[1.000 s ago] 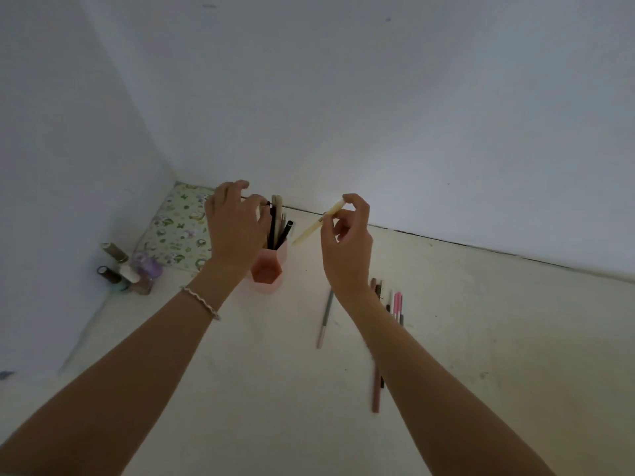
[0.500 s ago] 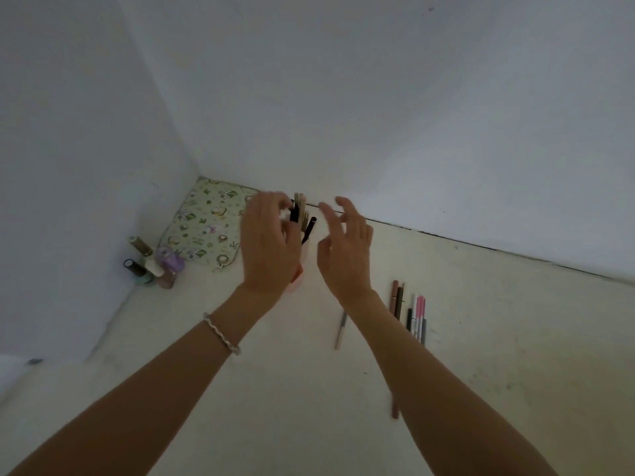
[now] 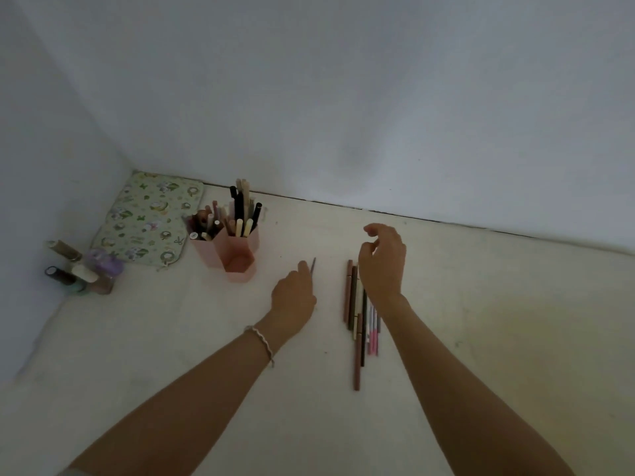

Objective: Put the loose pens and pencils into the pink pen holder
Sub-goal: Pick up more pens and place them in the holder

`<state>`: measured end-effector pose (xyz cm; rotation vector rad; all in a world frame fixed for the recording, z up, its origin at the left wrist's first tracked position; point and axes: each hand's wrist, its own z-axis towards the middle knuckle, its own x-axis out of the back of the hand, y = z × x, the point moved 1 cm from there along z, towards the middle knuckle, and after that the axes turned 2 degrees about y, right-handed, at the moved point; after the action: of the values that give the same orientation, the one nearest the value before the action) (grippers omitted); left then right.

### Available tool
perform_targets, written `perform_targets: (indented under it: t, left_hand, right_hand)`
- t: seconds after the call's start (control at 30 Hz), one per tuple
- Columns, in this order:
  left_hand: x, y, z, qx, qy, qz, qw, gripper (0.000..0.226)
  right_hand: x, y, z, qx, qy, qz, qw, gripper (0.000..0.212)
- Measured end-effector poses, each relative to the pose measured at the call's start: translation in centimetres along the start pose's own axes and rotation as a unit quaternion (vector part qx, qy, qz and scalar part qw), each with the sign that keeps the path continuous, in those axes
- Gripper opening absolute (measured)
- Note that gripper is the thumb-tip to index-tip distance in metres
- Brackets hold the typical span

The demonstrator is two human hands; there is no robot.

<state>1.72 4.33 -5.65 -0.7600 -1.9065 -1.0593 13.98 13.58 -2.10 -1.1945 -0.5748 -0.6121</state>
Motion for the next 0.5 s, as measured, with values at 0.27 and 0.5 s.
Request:
perform_targets:
  t: [0.27,0.5]
  left_hand:
    - [4.1,0.5,0.6,-0.004,0.099,-0.130,0.986,0.016]
    - [5.6,0.3,-0.1,-0.028,0.156,-0.210,0.965,0.018]
  right_hand:
    - [-2.2,2.2,0.4,-0.048,-0.186,-0.238,0.952,0.025]
    - [-4.2,2.1,0.0,-0.043,-0.217,-0.273,0.936,0.025]
